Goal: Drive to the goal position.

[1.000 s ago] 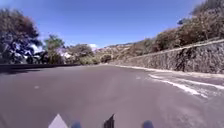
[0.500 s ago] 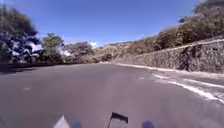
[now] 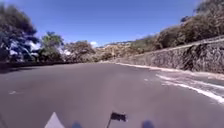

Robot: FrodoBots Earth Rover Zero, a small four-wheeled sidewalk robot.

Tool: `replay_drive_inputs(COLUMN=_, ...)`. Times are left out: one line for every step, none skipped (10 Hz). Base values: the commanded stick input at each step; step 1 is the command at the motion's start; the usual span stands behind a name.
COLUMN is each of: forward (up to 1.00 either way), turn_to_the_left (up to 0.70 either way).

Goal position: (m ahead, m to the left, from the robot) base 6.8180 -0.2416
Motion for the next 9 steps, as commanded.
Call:
replay_drive_inputs(forward=0.85, turn_to_the_left=0.00)
replay_drive_inputs(forward=0.85, turn_to_the_left=0.00)
replay_drive_inputs(forward=0.85, turn_to_the_left=0.00)
replay_drive_inputs(forward=0.85, turn_to_the_left=0.00)
replay_drive_inputs(forward=0.85, turn_to_the_left=0.00)
replay_drive_inputs(forward=0.85, turn_to_the_left=0.00)
replay_drive_inputs(forward=0.85, turn_to_the_left=0.00)
replay_drive_inputs(forward=0.85, turn_to_the_left=0.00)
replay_drive_inputs(forward=0.85, turn_to_the_left=0.00)
